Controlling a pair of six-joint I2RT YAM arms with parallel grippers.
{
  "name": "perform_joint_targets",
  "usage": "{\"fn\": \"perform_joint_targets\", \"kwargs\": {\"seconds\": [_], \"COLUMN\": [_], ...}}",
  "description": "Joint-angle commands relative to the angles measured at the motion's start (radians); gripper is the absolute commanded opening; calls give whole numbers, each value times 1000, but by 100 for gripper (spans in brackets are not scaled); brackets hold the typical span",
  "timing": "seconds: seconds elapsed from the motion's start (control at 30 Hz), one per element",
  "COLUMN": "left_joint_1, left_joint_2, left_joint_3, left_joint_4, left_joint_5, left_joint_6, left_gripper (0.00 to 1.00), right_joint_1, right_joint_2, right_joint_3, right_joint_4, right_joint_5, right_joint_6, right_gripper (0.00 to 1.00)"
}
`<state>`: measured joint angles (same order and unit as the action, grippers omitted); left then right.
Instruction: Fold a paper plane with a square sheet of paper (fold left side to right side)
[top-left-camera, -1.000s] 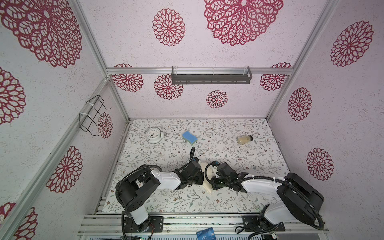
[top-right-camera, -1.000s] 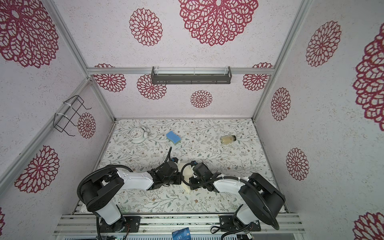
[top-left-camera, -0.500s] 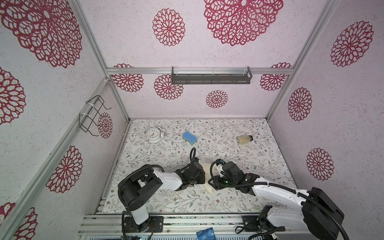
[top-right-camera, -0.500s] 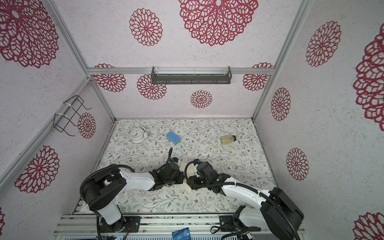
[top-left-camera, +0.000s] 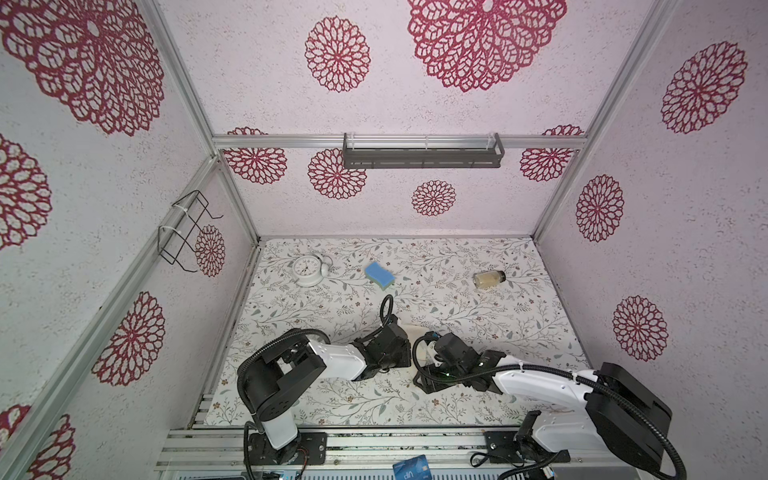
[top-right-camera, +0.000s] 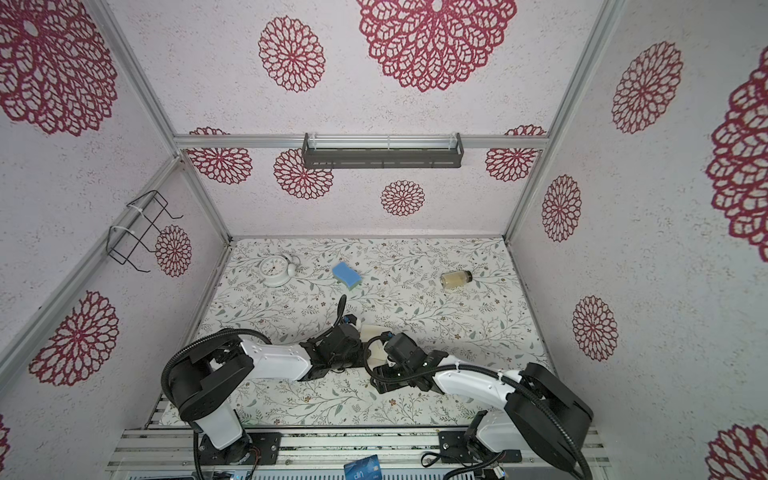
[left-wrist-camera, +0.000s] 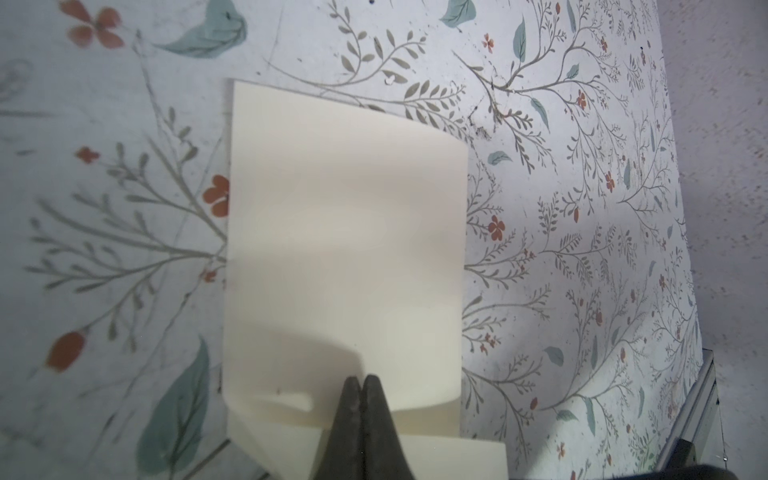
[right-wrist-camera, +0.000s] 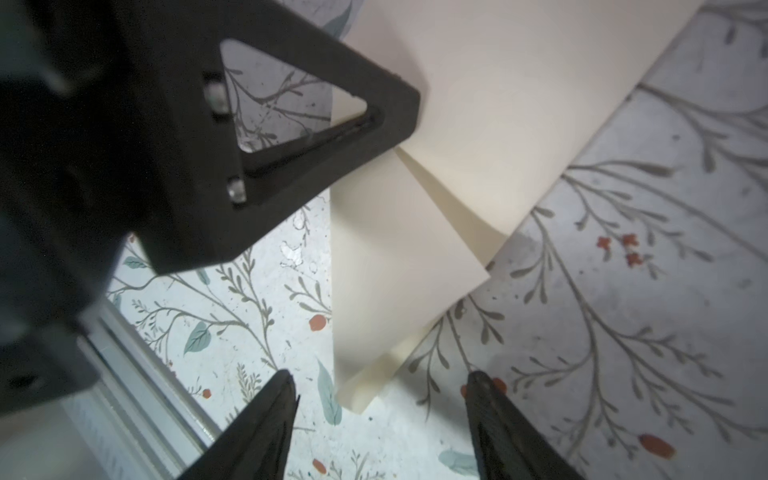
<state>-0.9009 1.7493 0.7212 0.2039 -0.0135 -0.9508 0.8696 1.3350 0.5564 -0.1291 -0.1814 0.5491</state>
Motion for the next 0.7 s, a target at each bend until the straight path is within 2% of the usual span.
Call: {"fn": "perform_joint_targets", "kwargs": {"seconds": [0.0,0.13,0.4,0.67], "left_joint_1": [-8,-9,-8,-8], "left_joint_2": [26,20,-6,-78], "left_joint_3": [0,-1,-8,-20], "left_joint_4": [-77,-77,-82,-90], "left_joint_5": [-21,-20,-21,-40], "left_joint_6": [-14,-14,-13,19], "left_gripper": [0,0,0,0], "right_joint_1": [11,12,6,-16], "right_joint_2": [25,51,82,90], "right_joint_3": [40,45,38,22], "right_joint_4": [-25,-22,-8,8], "right_joint_5": [73,97,106,81], "right_joint_6": [-29,-35,-39,-57], "right_gripper": [66,61,44,35]}}
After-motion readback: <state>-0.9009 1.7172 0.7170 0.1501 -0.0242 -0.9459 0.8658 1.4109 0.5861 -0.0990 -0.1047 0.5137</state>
